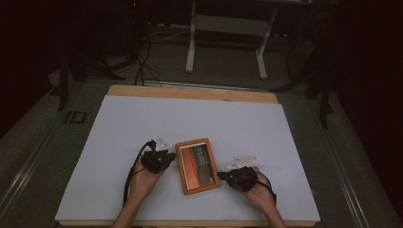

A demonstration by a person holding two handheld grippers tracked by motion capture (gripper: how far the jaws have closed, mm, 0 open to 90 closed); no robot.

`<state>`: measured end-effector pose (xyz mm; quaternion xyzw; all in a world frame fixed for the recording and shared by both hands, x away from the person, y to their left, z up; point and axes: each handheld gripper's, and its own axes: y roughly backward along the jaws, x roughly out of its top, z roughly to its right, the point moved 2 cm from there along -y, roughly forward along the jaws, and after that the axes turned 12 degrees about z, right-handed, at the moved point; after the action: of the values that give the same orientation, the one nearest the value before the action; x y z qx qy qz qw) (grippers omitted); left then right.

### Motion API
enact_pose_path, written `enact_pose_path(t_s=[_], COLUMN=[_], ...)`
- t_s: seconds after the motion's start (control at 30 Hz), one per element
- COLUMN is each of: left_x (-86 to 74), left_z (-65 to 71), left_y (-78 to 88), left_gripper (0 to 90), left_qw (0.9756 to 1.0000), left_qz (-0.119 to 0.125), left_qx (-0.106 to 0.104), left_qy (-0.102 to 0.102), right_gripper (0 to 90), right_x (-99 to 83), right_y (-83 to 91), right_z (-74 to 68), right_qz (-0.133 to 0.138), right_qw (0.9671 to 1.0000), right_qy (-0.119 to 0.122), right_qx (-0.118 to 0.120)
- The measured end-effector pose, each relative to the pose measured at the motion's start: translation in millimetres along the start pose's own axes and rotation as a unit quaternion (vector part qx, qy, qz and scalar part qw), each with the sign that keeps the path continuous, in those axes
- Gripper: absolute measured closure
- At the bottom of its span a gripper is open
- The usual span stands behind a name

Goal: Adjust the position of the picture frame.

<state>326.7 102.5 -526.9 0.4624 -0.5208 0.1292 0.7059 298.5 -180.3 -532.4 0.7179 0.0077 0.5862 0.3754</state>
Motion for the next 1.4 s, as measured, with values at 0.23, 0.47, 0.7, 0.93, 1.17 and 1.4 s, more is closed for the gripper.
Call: enact_pose_path(t_s=[0.23, 0.47, 0.7, 0.93, 1.17, 1.4], left_x=[4.3, 9.0, 12.4, 11.0, 10.8, 12.9], left_z=[2.3, 3.9, 4.4, 5.5, 7.5, 0.2], left_y=[-11.4, -22.6, -31.1, -40.7, -50.1, -42.9], left_gripper=[89.6, 89.5, 89.6, 89.6, 89.5, 89.1], left_qw=[0.9998, 0.9994, 0.9987, 0.9975, 0.9968, 0.9984], left_qz=[-0.01, -0.018, -0.032, -0.052, -0.061, -0.045], left_qx=[-0.005, -0.008, -0.007, -0.007, -0.013, -0.008], left_qy=[-0.018, -0.027, -0.039, -0.048, -0.049, -0.034], right_gripper=[90.0, 90.0, 90.0, 90.0, 90.0, 90.0], right_x=[2.2, -2.0, -2.9, -2.5, -3.0, -2.4], right_y=[2.0, 3.5, 5.0, 5.7, 6.3, 6.7], right_z=[-5.9, -1.3, -0.6, -1.1, -1.4, -4.0], right_qz=[0.0, -0.001, -0.003, -0.003, 0.0, 0.001], right_qw=[0.9998, 0.9999, 0.9998, 0.9997, 0.9996, 0.9993], right_qy=[0.005, -0.007, -0.01, -0.009, -0.007, 0.0], right_qx=[0.017, 0.011, 0.017, 0.025, 0.029, 0.037])
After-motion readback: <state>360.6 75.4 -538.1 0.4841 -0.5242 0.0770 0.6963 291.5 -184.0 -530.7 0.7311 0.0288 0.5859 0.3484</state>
